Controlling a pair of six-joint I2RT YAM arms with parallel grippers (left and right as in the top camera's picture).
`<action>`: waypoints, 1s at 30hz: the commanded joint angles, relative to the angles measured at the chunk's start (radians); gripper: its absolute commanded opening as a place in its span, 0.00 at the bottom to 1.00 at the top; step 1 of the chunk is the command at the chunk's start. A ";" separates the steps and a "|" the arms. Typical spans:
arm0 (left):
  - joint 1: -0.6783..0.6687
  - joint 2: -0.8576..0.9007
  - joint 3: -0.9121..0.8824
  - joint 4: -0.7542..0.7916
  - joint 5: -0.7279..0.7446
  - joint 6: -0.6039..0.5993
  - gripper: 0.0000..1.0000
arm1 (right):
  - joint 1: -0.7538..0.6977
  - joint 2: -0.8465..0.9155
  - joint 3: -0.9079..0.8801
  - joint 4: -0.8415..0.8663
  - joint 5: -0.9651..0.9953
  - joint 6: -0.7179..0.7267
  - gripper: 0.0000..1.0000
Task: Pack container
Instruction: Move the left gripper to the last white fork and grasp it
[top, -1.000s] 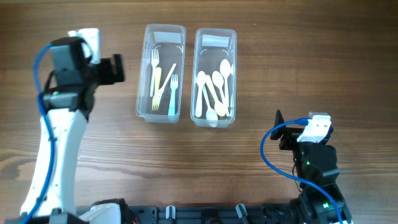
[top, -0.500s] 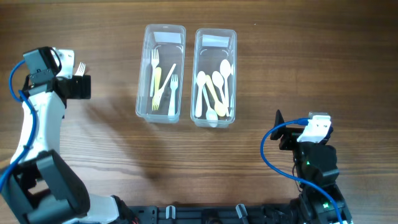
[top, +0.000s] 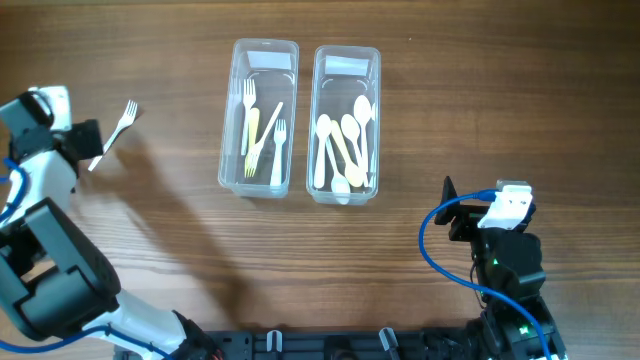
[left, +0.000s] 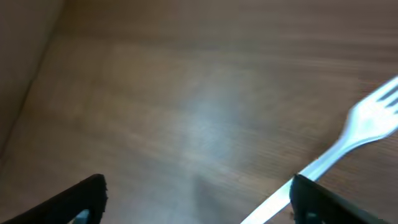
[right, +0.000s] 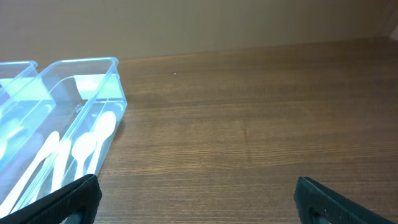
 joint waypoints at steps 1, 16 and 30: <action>0.053 0.050 0.002 -0.026 -0.011 -0.129 0.96 | 0.003 -0.005 -0.003 0.005 -0.005 -0.012 1.00; 0.053 0.139 0.002 -0.111 0.013 -0.179 0.96 | 0.003 -0.005 -0.003 0.005 -0.005 -0.012 1.00; -0.081 -0.015 0.002 -0.167 -0.105 -0.242 0.99 | 0.003 -0.005 -0.003 0.001 -0.005 -0.012 1.00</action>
